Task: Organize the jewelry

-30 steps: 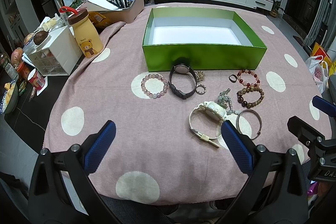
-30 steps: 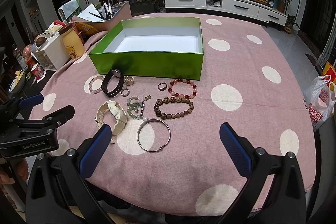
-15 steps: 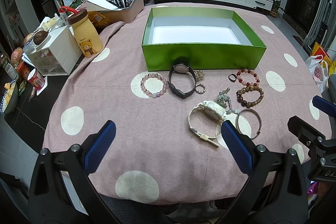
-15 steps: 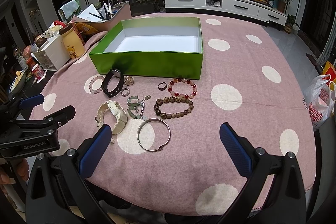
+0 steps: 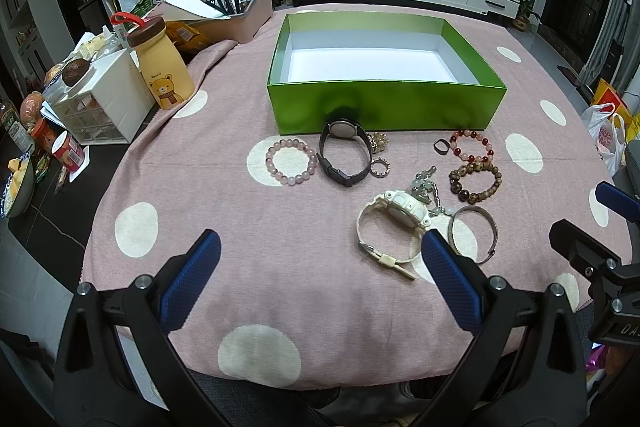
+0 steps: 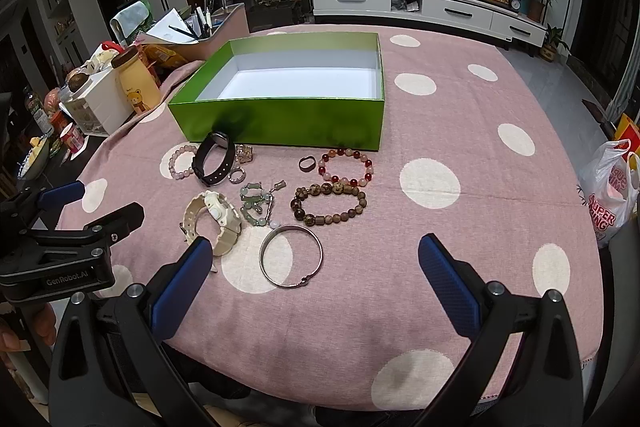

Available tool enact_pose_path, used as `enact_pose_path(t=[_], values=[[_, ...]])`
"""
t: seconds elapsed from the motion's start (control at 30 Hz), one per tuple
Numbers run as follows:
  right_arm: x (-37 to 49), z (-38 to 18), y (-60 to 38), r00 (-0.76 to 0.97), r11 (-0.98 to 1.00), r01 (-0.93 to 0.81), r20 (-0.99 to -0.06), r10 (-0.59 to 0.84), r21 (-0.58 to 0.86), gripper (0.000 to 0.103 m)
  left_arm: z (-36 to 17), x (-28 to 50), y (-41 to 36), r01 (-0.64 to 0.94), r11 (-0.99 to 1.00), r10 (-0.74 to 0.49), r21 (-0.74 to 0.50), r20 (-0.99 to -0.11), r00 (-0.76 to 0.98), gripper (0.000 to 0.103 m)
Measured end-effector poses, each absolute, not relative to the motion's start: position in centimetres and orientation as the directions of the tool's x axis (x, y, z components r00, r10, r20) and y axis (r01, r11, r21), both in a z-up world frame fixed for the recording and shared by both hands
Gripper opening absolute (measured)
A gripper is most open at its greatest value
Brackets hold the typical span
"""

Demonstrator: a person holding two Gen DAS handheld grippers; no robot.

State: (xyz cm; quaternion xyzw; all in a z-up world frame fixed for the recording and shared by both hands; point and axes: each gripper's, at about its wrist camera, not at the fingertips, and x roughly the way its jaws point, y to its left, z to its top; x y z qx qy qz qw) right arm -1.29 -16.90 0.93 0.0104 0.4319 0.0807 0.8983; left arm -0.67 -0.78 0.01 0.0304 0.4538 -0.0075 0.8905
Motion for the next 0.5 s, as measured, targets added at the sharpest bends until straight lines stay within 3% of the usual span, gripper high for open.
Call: enact_pose_path(t=[0.27,0.5], values=[[-1.4,0.9,-17.2,0.613,0.987,-0.132,-0.774,0.157,0.096,0.102,-0.4,-0.6,-0.9,0.045,0.999,-0.003,0.029,-0.814,0.58,0.101],[-1.0,-0.6,-19.2,0.638,0.984,-0.122,-0.749,0.176,0.128,0.102,-2.1,0.3,1.2,0.04,0.994,-0.104,-0.099,-0.822,0.559,0.101]])
